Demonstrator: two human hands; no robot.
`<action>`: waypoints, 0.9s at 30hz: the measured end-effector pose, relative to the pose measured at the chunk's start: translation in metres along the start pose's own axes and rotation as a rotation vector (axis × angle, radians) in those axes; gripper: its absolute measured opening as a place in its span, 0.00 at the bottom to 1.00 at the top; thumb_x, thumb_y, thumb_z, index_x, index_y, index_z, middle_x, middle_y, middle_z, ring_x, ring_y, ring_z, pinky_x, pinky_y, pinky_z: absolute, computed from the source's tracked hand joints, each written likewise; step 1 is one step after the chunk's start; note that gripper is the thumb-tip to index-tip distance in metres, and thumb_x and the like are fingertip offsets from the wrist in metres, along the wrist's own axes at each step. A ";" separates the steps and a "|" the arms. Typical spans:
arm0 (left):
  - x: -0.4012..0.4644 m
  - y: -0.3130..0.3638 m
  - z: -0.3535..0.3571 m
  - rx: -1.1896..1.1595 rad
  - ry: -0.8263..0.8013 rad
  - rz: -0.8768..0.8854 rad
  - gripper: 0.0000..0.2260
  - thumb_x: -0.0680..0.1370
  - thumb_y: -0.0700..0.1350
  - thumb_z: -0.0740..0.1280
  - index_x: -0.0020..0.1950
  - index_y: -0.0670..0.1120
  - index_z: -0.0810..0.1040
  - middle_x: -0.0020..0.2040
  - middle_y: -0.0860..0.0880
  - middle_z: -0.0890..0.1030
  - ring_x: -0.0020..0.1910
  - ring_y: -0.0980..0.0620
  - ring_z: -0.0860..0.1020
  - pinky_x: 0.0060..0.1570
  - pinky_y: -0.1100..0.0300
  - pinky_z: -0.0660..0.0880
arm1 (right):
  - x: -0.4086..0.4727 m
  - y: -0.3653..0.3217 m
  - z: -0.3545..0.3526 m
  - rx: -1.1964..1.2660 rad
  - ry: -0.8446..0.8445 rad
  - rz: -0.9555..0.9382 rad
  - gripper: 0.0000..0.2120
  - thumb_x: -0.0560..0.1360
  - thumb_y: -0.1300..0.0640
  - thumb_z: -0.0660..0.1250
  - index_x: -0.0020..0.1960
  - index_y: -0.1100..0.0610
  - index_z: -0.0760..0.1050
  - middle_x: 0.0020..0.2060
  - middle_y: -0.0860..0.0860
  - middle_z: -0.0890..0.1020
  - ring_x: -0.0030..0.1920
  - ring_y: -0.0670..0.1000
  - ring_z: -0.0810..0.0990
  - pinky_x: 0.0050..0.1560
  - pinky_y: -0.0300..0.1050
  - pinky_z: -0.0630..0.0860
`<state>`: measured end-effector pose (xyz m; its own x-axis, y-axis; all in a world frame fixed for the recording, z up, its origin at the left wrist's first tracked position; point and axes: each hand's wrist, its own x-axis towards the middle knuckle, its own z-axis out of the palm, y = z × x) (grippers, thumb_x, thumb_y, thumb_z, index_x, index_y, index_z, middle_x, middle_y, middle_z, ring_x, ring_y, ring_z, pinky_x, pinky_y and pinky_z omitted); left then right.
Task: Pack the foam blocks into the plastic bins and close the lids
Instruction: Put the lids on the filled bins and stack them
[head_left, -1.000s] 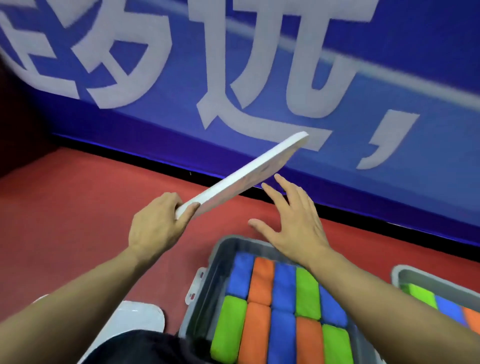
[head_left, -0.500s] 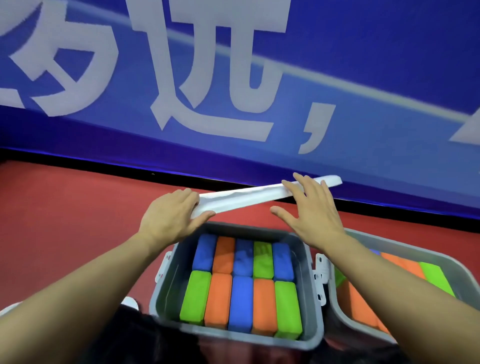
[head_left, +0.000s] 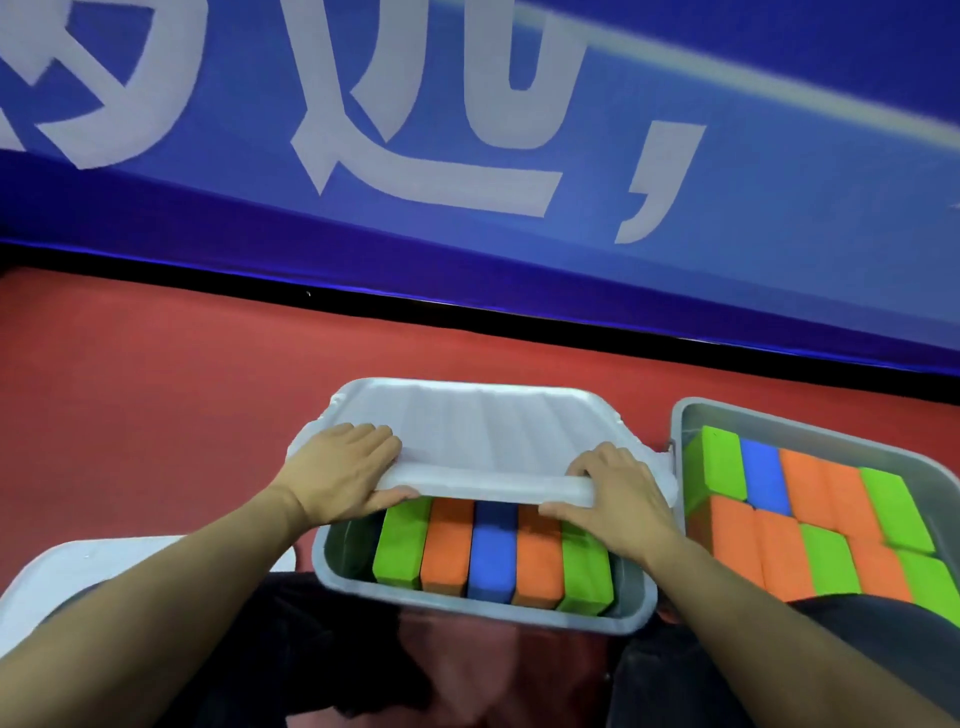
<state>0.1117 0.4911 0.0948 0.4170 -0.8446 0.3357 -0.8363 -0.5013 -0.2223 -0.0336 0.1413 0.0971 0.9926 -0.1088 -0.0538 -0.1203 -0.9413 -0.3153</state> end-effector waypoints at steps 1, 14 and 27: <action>-0.003 0.004 0.005 0.001 -0.016 0.027 0.26 0.80 0.68 0.57 0.43 0.45 0.74 0.38 0.48 0.73 0.33 0.45 0.73 0.35 0.52 0.73 | -0.003 0.002 0.007 -0.003 -0.034 0.006 0.29 0.63 0.20 0.62 0.50 0.42 0.71 0.47 0.40 0.71 0.50 0.46 0.70 0.52 0.44 0.66; -0.030 0.029 0.036 -0.280 -0.500 -0.175 0.25 0.79 0.72 0.51 0.61 0.55 0.71 0.57 0.57 0.75 0.53 0.53 0.77 0.43 0.56 0.70 | -0.037 0.015 0.074 -0.140 -0.329 -0.003 0.30 0.67 0.23 0.64 0.50 0.48 0.71 0.47 0.43 0.73 0.47 0.47 0.69 0.48 0.42 0.62; -0.033 0.043 0.090 -0.697 -0.639 -1.448 0.51 0.64 0.67 0.69 0.79 0.43 0.56 0.76 0.37 0.61 0.75 0.36 0.61 0.75 0.43 0.59 | -0.027 0.091 0.082 0.408 -0.164 0.858 0.43 0.72 0.34 0.72 0.79 0.52 0.62 0.73 0.60 0.66 0.71 0.63 0.68 0.73 0.56 0.65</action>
<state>0.0945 0.4804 -0.0079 0.8289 0.1603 -0.5359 0.4021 -0.8368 0.3717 -0.0729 0.0850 -0.0075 0.5531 -0.6334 -0.5412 -0.8311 -0.3752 -0.4104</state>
